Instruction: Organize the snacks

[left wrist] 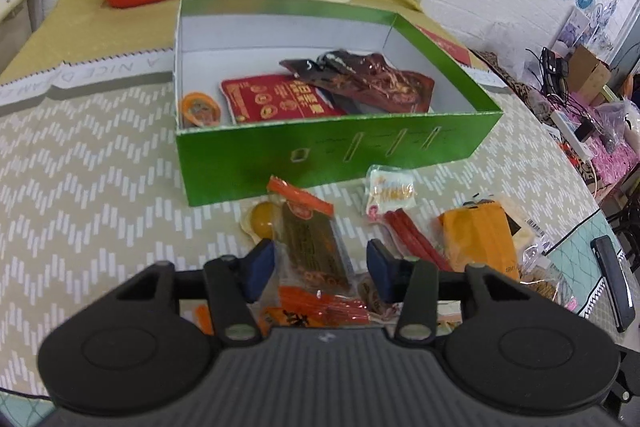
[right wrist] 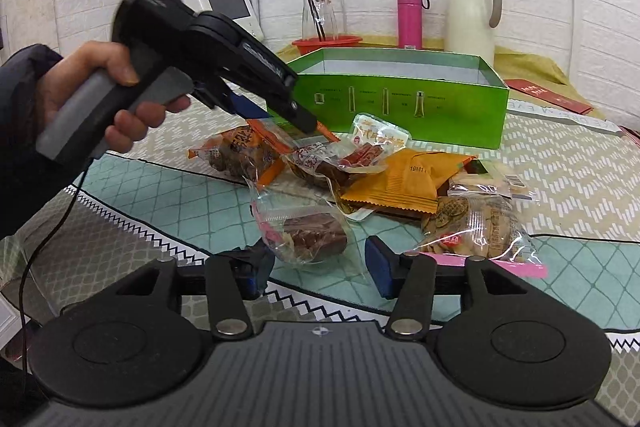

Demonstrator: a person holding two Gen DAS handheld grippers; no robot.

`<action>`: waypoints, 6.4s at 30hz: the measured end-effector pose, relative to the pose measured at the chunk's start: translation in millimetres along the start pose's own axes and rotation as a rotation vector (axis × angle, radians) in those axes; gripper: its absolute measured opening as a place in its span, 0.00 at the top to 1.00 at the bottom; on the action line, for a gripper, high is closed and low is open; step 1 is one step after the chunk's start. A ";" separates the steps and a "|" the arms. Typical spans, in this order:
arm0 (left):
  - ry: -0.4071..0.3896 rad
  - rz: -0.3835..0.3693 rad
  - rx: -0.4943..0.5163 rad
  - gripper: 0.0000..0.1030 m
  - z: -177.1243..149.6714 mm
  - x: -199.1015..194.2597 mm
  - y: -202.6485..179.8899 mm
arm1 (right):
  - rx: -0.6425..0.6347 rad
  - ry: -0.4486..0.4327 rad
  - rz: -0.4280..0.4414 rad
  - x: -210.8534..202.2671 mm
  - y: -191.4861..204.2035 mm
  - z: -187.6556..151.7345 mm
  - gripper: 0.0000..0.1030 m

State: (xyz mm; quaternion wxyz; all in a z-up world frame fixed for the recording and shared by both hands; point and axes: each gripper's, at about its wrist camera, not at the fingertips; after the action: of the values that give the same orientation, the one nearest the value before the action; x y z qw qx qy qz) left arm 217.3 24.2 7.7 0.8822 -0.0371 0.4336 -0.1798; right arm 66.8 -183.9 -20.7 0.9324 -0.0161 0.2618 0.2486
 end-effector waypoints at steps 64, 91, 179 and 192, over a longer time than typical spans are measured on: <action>-0.351 0.036 -0.162 0.28 94.6 -10.3 29.1 | -0.093 -0.118 -0.078 140.4 -52.5 140.3 0.00; -0.316 0.092 -0.015 0.07 -17.0 -99.0 -29.0 | -0.058 -0.155 -0.101 -4.0 -41.2 104.4 0.00; -0.337 -0.264 0.016 0.54 6.3 -54.3 -59.3 | -0.033 -0.197 0.014 9.3 -54.8 90.8 0.47; -0.284 -0.243 -0.041 0.53 72.5 20.7 -52.4 | 0.003 -0.161 -0.029 74.4 -111.0 116.8 0.48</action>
State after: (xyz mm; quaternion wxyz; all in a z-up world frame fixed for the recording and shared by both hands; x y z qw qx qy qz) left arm 270.4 -38.5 48.7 0.9054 -0.1322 0.3004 -0.2694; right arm 230.4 -228.5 32.0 0.9539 0.0017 0.1860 0.2354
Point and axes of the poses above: each gripper's, at about its wrist camera, not at the fingertips, and x roughly the way its jaws point, y to its left, z to its top, and after that the axes turned 2 degrees about z, right-handed
